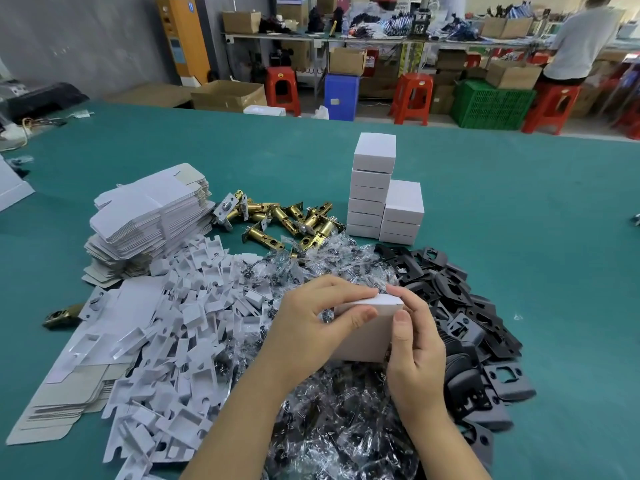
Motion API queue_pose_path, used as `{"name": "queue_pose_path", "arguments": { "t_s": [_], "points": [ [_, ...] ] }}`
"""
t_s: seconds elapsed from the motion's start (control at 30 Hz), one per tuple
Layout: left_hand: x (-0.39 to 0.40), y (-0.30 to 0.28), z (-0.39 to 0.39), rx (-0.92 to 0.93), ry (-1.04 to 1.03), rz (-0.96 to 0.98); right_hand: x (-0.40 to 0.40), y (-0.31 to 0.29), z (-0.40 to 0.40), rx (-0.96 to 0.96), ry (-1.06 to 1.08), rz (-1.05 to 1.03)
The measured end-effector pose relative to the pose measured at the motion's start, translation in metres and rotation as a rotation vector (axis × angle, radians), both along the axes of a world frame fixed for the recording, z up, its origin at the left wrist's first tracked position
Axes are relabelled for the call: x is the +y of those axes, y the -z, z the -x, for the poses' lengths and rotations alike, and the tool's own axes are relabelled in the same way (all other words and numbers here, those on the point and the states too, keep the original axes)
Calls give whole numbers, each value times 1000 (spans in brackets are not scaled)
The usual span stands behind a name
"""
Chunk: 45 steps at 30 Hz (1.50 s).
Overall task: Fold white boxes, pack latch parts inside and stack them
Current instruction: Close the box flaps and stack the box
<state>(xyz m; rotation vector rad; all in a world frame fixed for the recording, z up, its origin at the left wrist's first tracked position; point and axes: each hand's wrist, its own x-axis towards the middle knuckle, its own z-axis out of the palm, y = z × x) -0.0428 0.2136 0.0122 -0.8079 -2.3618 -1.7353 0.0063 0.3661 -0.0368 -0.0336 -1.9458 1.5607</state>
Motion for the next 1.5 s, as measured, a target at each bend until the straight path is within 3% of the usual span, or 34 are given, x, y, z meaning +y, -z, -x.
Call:
{"name": "queue_pose_path", "arguments": {
  "t_s": [0.4,0.83,1.13,1.5],
  "points": [
    [1,-4,-2,-23,92,27,0,0,-1,40,10,-47],
    [-22,-11,2,-333,168,-105,-1,-5,-1,-5,29,-57],
    [-21,-12,2,-254,136,-132,-1,-4,-1,13,55,-71],
    [-19,-8,1,-201,118,-87,2,-4,1,168,68,-196]
  ]
}}
